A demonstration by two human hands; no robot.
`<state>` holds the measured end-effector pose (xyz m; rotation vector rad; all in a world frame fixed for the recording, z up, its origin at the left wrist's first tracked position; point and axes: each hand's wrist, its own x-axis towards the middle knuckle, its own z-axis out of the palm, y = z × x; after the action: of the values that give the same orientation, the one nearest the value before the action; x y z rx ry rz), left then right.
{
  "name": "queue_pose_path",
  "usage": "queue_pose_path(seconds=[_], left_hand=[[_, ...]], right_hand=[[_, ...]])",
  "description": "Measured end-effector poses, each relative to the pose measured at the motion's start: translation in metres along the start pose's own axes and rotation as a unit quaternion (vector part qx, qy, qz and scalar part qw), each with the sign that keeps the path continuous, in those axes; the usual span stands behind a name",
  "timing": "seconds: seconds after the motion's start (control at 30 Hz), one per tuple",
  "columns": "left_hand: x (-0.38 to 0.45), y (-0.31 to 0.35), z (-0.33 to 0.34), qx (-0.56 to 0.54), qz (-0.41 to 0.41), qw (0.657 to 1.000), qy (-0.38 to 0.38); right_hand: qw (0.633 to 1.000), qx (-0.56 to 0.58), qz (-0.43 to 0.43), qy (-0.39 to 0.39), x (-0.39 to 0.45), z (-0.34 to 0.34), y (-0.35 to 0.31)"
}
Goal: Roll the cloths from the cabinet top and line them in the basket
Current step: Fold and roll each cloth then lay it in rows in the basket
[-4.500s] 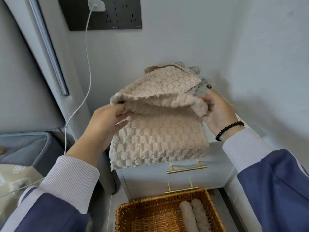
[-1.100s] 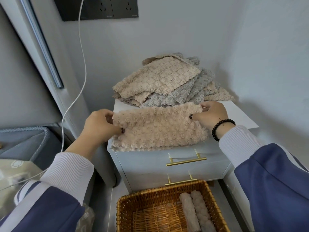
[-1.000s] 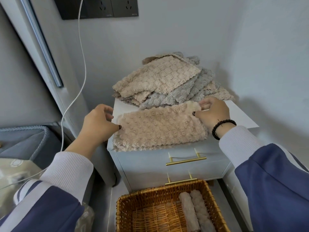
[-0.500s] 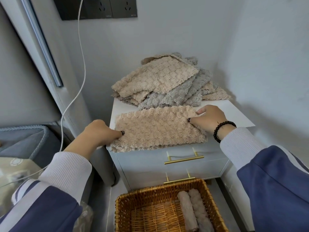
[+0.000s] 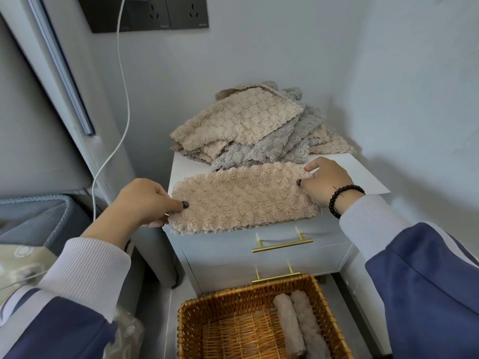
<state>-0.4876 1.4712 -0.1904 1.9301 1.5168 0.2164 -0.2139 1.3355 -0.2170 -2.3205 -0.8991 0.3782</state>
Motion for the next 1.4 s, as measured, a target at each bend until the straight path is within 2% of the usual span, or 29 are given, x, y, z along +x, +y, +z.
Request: queue_pose_path(seconds=[0.27, 0.57, 0.7, 0.83, 0.97, 1.07, 1.2, 1.4], left_hand=[[-0.002, -0.003, -0.008, -0.07, -0.021, 0.997, -0.033], [-0.005, -0.002, 0.0, 0.06, 0.02, 0.997, -0.031], [0.001, -0.004, 0.005, -0.007, -0.002, 1.0, -0.016], [0.012, -0.01, 0.015, -0.044, -0.035, 0.998, 0.018], [0.013, -0.011, 0.019, -0.047, -0.051, 0.997, 0.014], [0.009, -0.005, 0.02, -0.042, -0.051, 0.998, -0.025], [0.003, -0.001, 0.025, -0.022, -0.016, 0.999, -0.041], [-0.009, 0.005, 0.027, -0.094, 0.067, 0.993, 0.022]], right_hand=[[1.0, 0.004, -0.003, 0.003, 0.003, 0.0, 0.001], [1.0, 0.005, -0.005, -0.008, 0.003, 0.001, 0.002], [1.0, -0.011, -0.009, -0.009, 0.001, 0.003, 0.0], [0.999, 0.026, 0.018, -0.013, 0.002, 0.002, 0.0], [0.997, 0.053, 0.043, -0.025, 0.0, 0.001, -0.003], [0.996, 0.06, 0.058, -0.031, -0.001, 0.001, -0.002], [0.991, 0.061, 0.083, -0.079, -0.01, -0.002, -0.007], [0.989, 0.099, 0.059, -0.096, -0.021, -0.004, -0.005]])
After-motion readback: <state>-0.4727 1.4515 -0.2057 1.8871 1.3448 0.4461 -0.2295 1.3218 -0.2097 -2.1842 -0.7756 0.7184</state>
